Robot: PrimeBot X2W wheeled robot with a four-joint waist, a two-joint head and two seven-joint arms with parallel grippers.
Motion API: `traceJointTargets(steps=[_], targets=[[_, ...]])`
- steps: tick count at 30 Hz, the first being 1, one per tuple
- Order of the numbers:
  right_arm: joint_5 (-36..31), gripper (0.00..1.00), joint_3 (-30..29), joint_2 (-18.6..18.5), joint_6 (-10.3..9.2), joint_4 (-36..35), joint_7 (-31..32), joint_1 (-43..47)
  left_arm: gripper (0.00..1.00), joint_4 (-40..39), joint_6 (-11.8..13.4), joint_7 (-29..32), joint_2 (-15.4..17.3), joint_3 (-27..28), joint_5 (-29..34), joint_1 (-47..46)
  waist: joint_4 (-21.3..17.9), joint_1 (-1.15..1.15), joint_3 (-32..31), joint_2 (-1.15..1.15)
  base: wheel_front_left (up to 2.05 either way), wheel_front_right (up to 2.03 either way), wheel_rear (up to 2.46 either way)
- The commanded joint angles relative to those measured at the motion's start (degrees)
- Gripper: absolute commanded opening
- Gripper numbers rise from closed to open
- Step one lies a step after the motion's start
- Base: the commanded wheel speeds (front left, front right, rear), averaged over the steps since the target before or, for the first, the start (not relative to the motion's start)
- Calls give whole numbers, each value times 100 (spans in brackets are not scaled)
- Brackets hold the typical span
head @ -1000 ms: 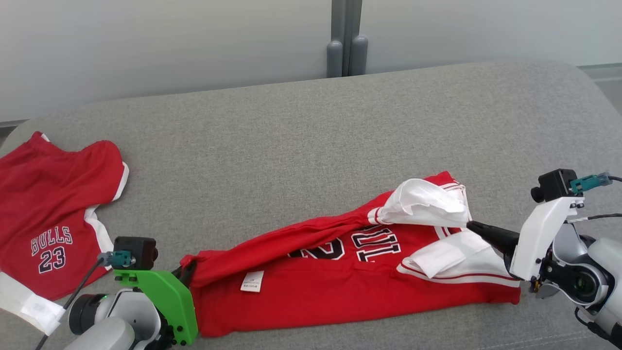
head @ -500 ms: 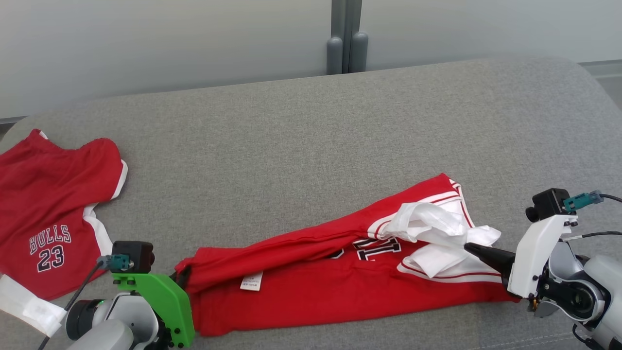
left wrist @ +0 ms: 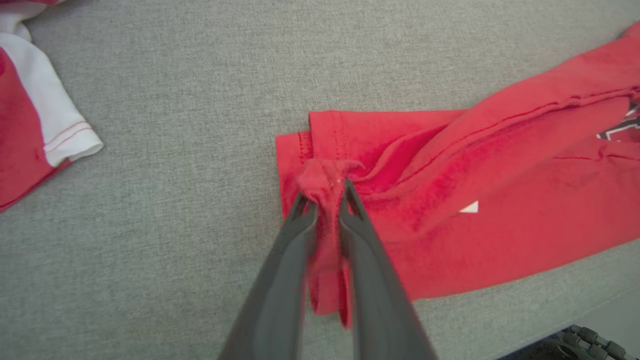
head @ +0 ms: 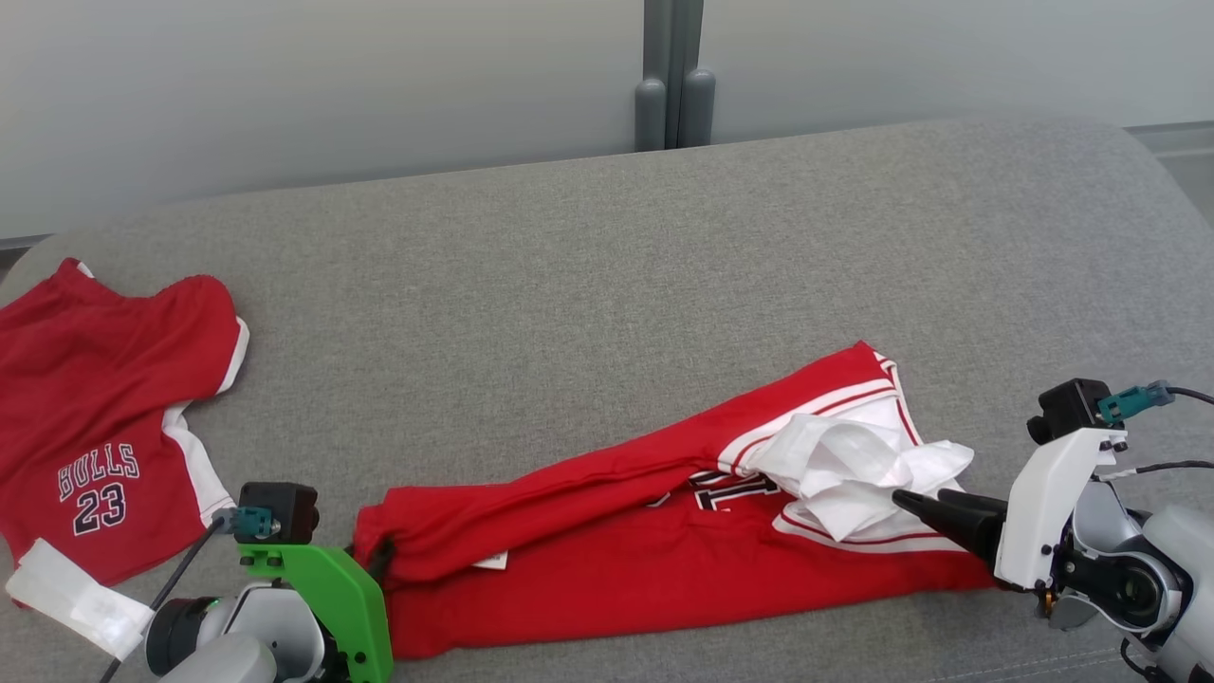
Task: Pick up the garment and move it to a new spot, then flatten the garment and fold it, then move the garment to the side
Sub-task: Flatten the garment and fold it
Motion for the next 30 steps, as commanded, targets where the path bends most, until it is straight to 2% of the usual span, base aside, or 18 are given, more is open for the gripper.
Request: traceJointTargets(steps=[1,19,30], targets=[[-40,100,-29,10,2,24,32,63,100,36,16,13,-9,-6,0,77,0,0,-11,0,0,0,0],[-202,100,-475,-22,2,-48,-3,212,100,-115,92,-74,119,70,-43,113,-18,0,-139,0,0,0,0],[-302,100,-908,-106,2,-202,-280,403,100,-480,298,-317,297,351,-165,262,-24,0,-203,0,0,0,0]])
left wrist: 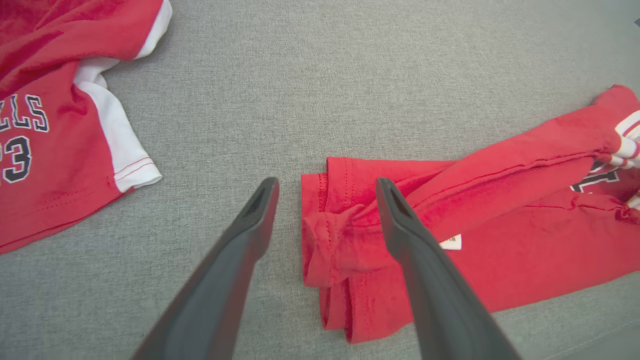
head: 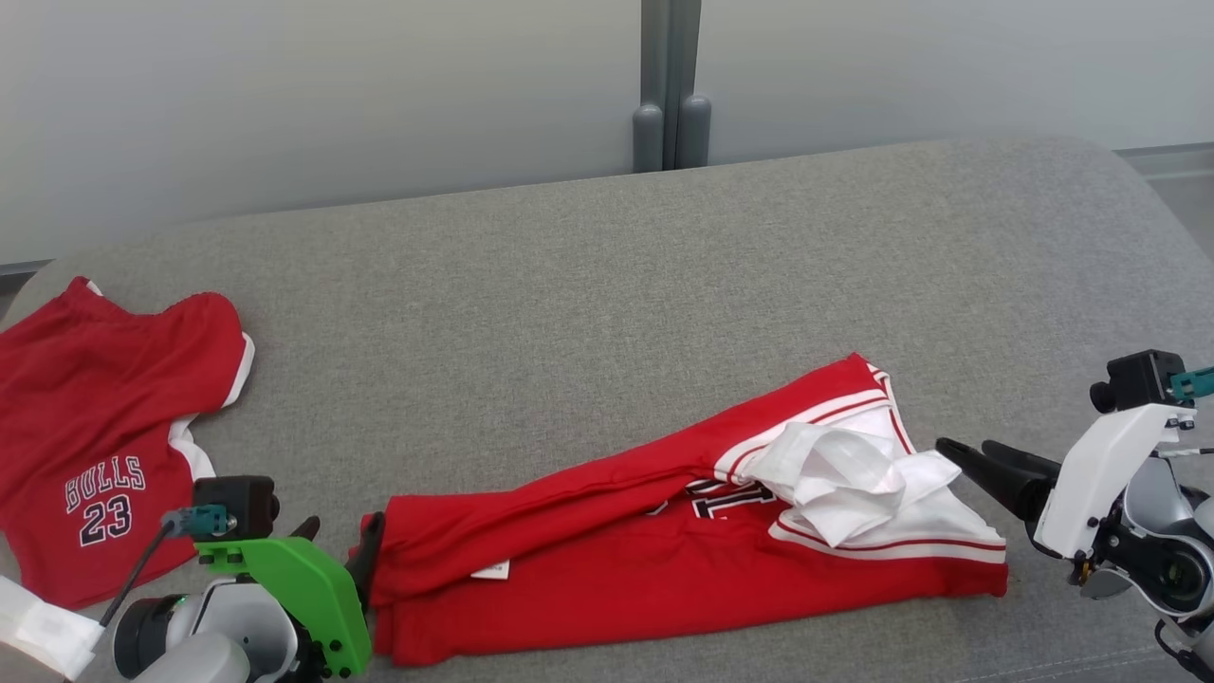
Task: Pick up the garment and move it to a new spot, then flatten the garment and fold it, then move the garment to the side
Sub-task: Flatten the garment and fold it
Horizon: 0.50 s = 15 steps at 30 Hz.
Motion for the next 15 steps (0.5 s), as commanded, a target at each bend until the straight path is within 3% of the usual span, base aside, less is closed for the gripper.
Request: traceJointTargets(steps=[1,9,15], targets=[[-58,100,-68,1,2,-34,-83,130,100,-58,23,-49,56,62,-77,115,-8,0,2,0,0,0,0],[-244,100,-455,141,2,128,-445,198,100,-272,140,-249,20,176,-154,263,-45,0,68,0,0,0,0],[-427,100,-752,543,2,709,-676,44,100,-436,216,-514,-56,265,-71,310,21,0,120,0,0,0,0]])
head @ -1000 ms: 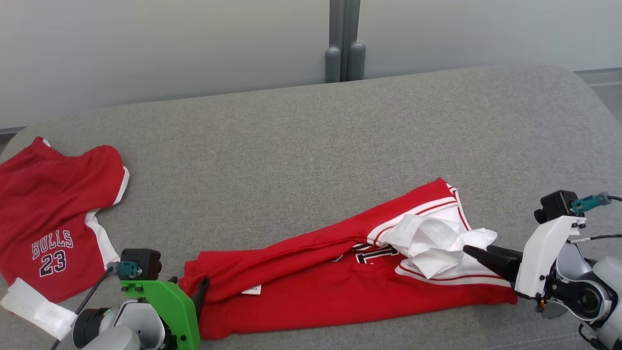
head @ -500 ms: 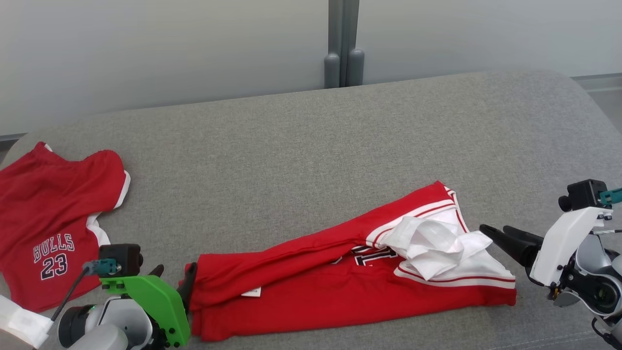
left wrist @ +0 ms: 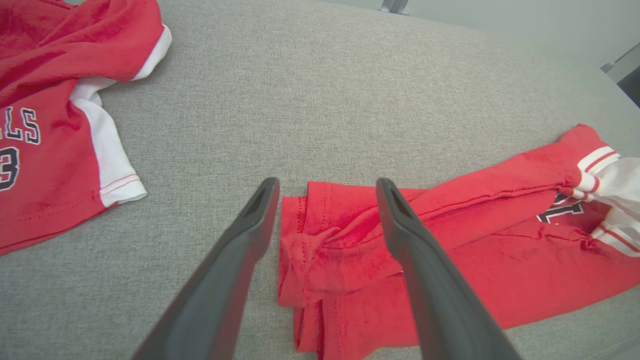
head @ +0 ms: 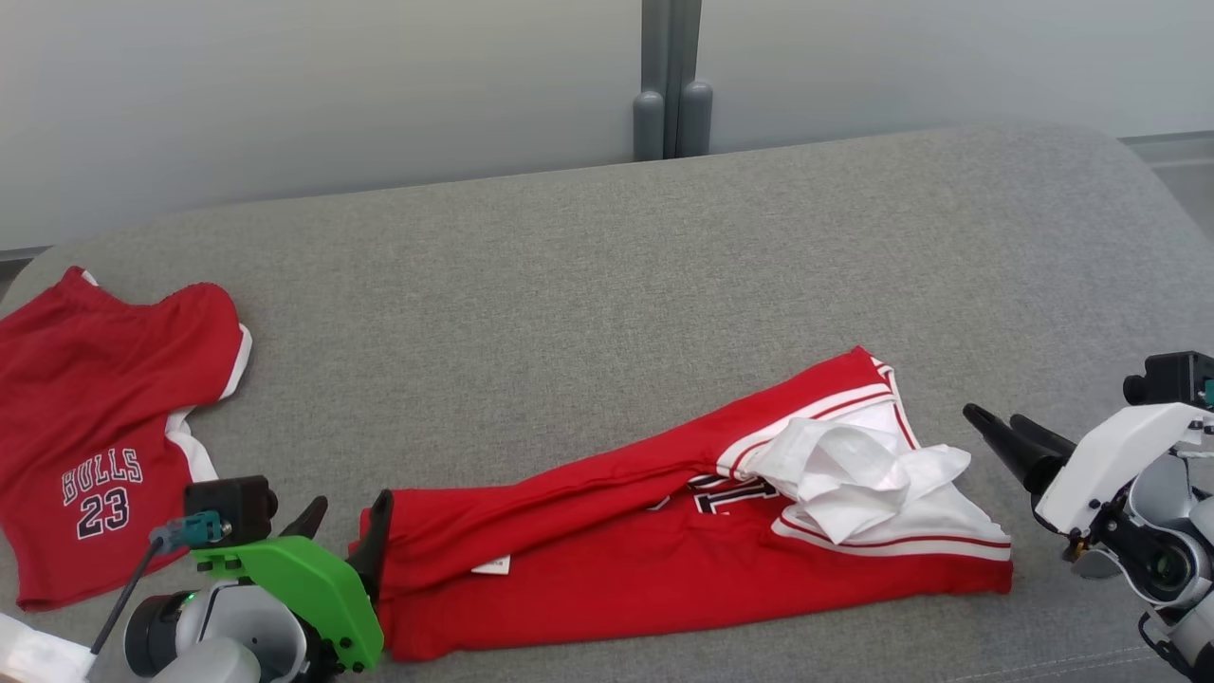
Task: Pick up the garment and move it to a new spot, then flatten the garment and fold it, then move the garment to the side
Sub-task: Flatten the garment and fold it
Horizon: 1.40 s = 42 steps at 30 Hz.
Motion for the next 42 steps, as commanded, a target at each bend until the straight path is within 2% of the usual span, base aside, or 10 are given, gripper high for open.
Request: traceJointTargets(steps=[1,8,13,16,27,34,35,36,37,42], targets=[[-79,100,-76,126,2,123,-97,-81,100,-29,35,-65,-18,31,42,85,48,0,20,0,0,0,0],[-297,100,-298,749,2,878,-391,-336,100,-151,73,-174,-91,14,44,152,201,0,32,0,0,0,0],[-499,100,-383,1112,2,1542,-348,-627,100,-184,83,-166,-122,-13,28,185,295,0,29,0,0,0,0],[-612,100,-346,1260,2,1711,-289,-792,100,-187,87,-158,-145,-32,23,197,351,0,13,0,0,0,0],[-796,100,-118,1182,2,1079,-209,-746,100,-162,91,-185,-171,-26,-39,262,413,0,-13,0,0,0,0],[-980,100,-122,1233,2,1186,-55,-948,100,-145,64,-162,-197,-45,-43,197,406,0,5,0,0,0,0],[-1018,75,-113,1244,2,1148,-76,-988,100,-139,57,-163,-196,-47,-45,200,405,0,9,0,0,0,0],[-1045,21,-117,1251,2,1136,-105,-1021,100,-135,53,-164,-195,-46,-51,204,401,0,12,0,0,0,0],[-1085,0,-104,1268,2,1139,-114,-1045,100,-129,48,-161,-195,-47,-58,209,398,0,14,0,0,0,0],[-1229,0,31,1450,2,1331,137,-1258,100,-102,26,-139,-219,-68,-58,170,405,0,4,0,0,0,0]])
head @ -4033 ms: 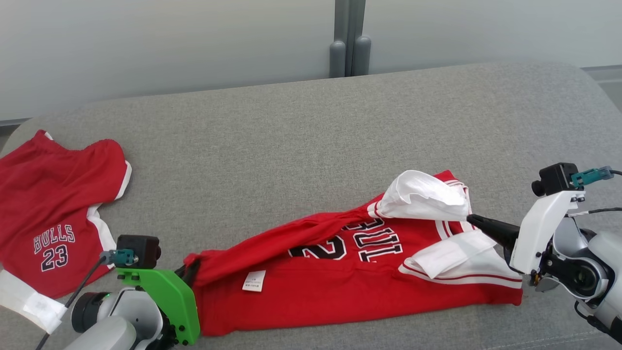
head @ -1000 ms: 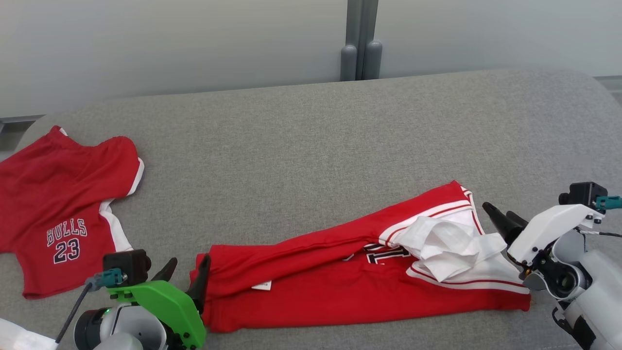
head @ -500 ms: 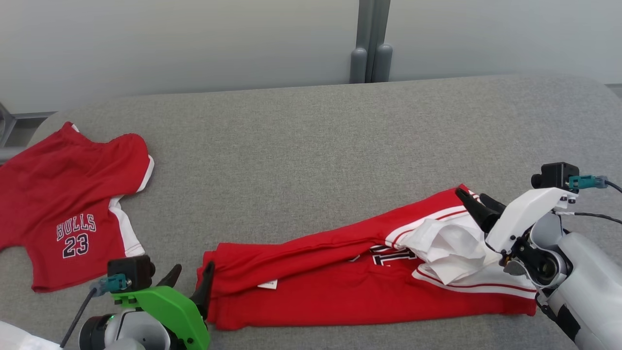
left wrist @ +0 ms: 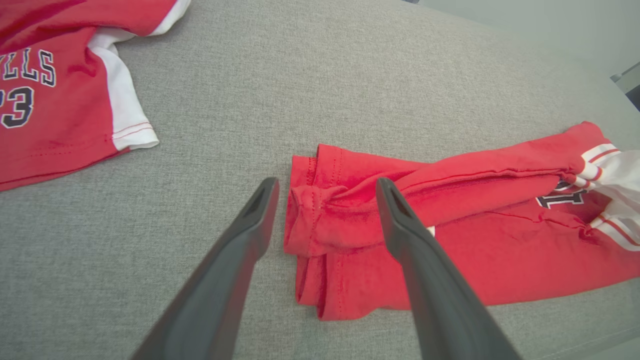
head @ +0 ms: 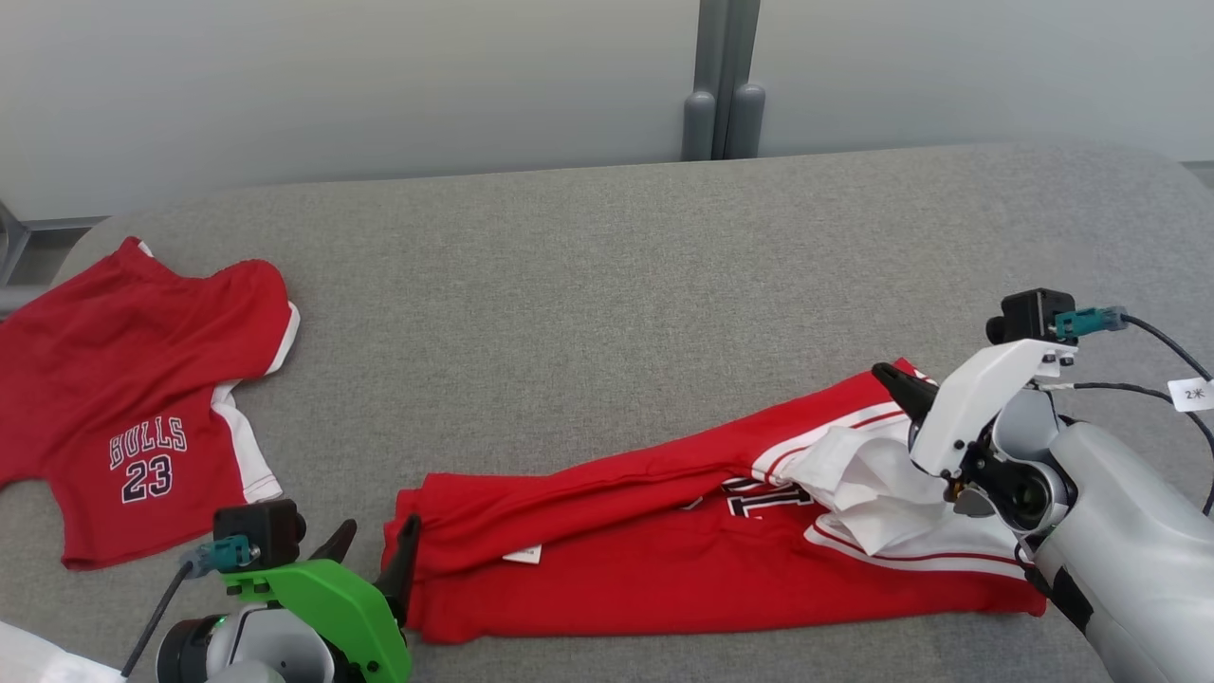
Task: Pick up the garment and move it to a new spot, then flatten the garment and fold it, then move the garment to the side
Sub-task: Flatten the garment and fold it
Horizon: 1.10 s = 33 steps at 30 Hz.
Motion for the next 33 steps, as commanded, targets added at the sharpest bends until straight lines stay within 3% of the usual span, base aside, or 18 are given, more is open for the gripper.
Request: traceJointTargets(steps=[1,9,22,27,33], targets=[[-47,0,35,28,2,52,76,-88,100,7,-28,-7,-19,1,-43,-40,13,0,-5,0,0,0,0],[183,0,303,111,2,180,1053,-68,100,67,-46,7,-30,-30,-77,21,138,0,-73,0,0,0,0],[601,0,437,-591,2,-891,2149,876,100,52,2,-15,5,1,-128,182,11,0,-178,0,0,0,0],[593,0,263,-771,2,-1197,2209,1162,100,24,8,-9,27,-1,-131,195,-88,0,-194,0,0,0,0],[427,0,-279,-851,2,-1752,1527,1424,100,8,12,-52,-1,19,-123,173,-182,0,-172,0,0,0,0]])
